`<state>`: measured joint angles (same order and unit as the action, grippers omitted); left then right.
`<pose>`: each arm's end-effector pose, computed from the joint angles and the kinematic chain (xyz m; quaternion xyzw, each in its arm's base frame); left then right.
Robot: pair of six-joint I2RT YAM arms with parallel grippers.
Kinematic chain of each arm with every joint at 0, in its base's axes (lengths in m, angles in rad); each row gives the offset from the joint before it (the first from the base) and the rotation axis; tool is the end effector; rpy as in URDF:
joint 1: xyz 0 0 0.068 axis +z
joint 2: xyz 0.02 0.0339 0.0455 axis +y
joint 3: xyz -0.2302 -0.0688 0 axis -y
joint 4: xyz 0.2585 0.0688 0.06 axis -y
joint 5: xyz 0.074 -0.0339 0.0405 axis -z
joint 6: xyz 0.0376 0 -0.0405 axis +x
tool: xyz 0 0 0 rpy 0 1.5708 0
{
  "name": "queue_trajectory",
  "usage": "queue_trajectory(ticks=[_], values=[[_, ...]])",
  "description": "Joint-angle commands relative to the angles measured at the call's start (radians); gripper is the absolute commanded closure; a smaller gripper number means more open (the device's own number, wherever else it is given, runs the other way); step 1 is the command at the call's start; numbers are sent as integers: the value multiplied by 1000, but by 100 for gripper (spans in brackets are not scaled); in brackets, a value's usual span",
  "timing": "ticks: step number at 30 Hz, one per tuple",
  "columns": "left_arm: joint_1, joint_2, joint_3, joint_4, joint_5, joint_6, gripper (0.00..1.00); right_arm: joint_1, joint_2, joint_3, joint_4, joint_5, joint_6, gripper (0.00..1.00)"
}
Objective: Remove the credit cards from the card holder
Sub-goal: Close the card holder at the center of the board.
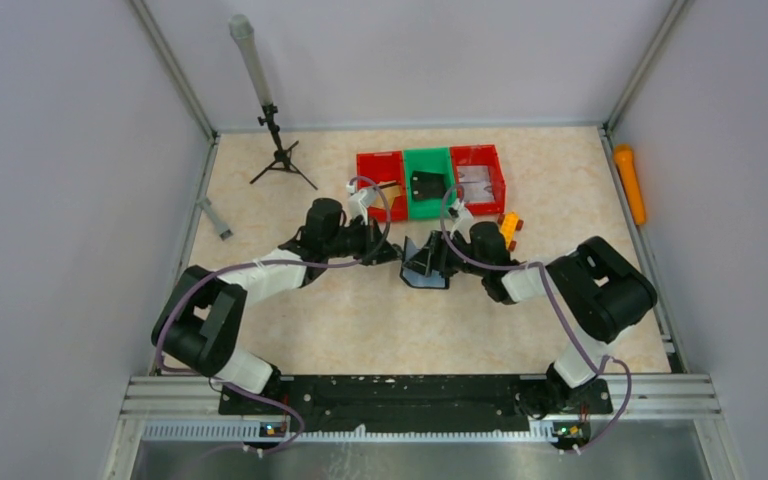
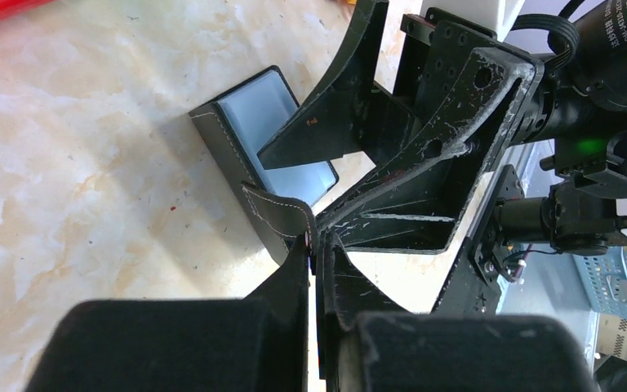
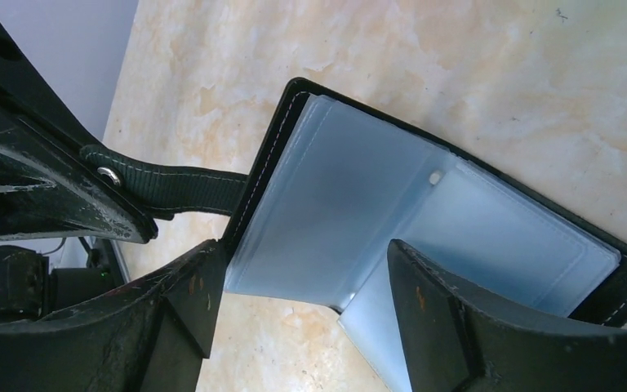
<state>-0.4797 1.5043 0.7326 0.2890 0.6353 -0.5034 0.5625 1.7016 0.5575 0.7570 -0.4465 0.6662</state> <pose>0.2773 -0.1694 0.1575 0.1520 0.8147 -0.4677 0.3074 0.2549 0.1799 0.0905 -0.0814 0.8146 0.4638 0.3387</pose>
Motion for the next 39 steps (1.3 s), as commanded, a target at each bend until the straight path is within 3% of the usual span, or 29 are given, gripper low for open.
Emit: queue_trajectory(ticks=[1, 4, 11, 19, 23, 29, 37, 39], values=[[-4, 6, 19, 52, 29, -6, 100, 10, 10, 48, 19, 13, -4, 32], [-4, -9, 14, 52, 20, -3, 100, 10, 28, 84, -77, 37, -30, 50], [-6, -41, 3, 41, -12, 7, 100, 10, -8, 87, -165, 134, -63, 76], [-4, -52, 8, 9, -33, 27, 100, 9, -35, 100, -244, 212, -87, 81], [-4, -21, 38, -53, -63, 37, 100, 10, -63, 87, -229, 216, -99, 77], [-5, 53, 111, -187, -121, 54, 100, 8, -165, 35, -220, 301, -117, 37], [-2, 63, 135, -249, -160, 74, 100, -20, -205, 66, -365, 474, -140, 33], [3, 60, 141, -274, -191, 81, 100, -43, -195, 76, -393, 479, -129, 27]])
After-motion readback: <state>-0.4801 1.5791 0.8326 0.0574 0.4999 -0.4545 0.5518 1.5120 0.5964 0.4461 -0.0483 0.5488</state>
